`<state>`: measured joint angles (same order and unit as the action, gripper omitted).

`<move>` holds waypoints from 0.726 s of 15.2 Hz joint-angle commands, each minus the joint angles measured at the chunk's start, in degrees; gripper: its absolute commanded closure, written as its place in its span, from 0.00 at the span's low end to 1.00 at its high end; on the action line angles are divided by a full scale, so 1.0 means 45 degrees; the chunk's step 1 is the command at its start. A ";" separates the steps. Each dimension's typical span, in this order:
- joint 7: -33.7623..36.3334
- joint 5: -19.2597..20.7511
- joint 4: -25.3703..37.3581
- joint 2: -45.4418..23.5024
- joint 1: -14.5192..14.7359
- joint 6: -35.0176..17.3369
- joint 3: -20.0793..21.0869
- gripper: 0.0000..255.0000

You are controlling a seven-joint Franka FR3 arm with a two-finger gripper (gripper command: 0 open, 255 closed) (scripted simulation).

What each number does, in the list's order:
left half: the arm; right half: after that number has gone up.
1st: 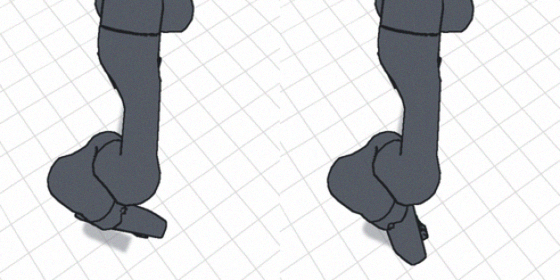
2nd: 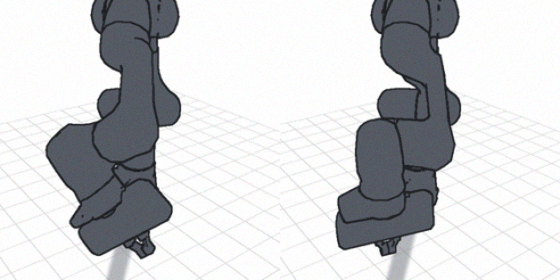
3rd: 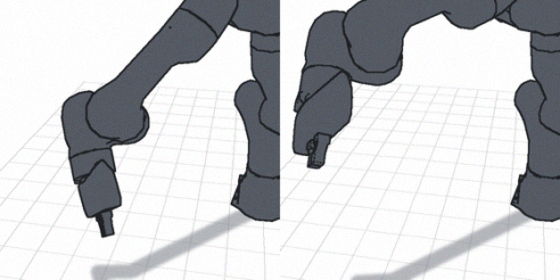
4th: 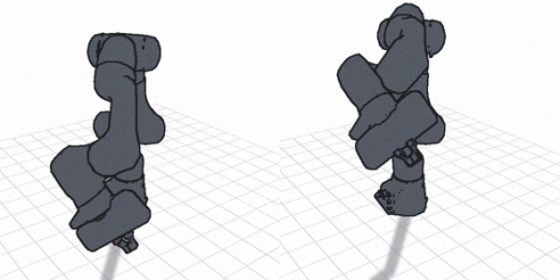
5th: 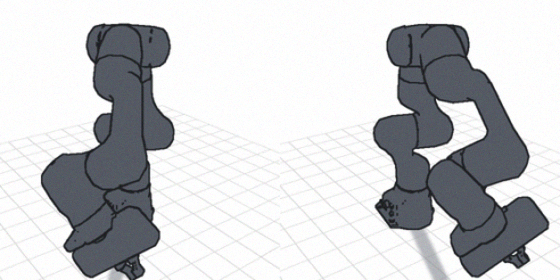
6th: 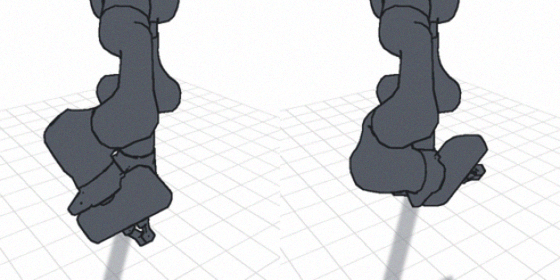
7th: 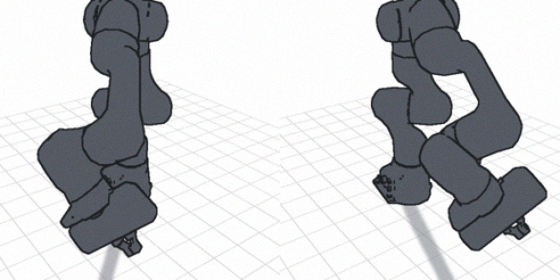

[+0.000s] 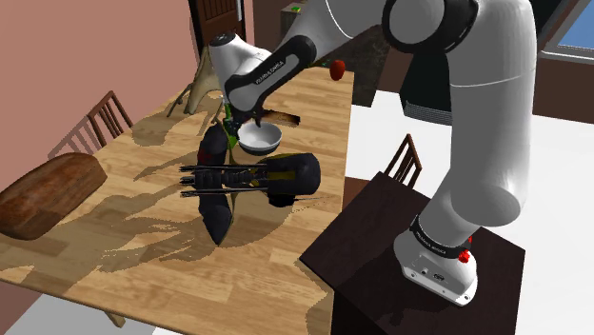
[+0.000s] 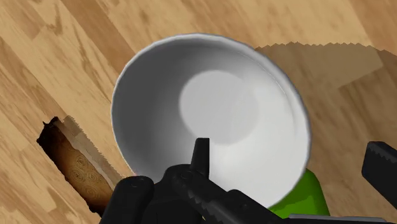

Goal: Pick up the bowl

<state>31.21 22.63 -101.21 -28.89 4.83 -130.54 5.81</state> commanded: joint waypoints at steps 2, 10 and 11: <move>0.0165 0.0253 0.1669 -0.1659 0.0263 0.0115 -0.0166 0.00; 0.0483 0.0506 0.2193 -0.2875 0.0411 -0.0526 -0.0355 0.00; 0.0508 0.0523 0.2200 -0.2941 0.0418 -0.0583 -0.0368 0.00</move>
<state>33.34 24.88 -91.49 -41.64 6.65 -132.85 4.23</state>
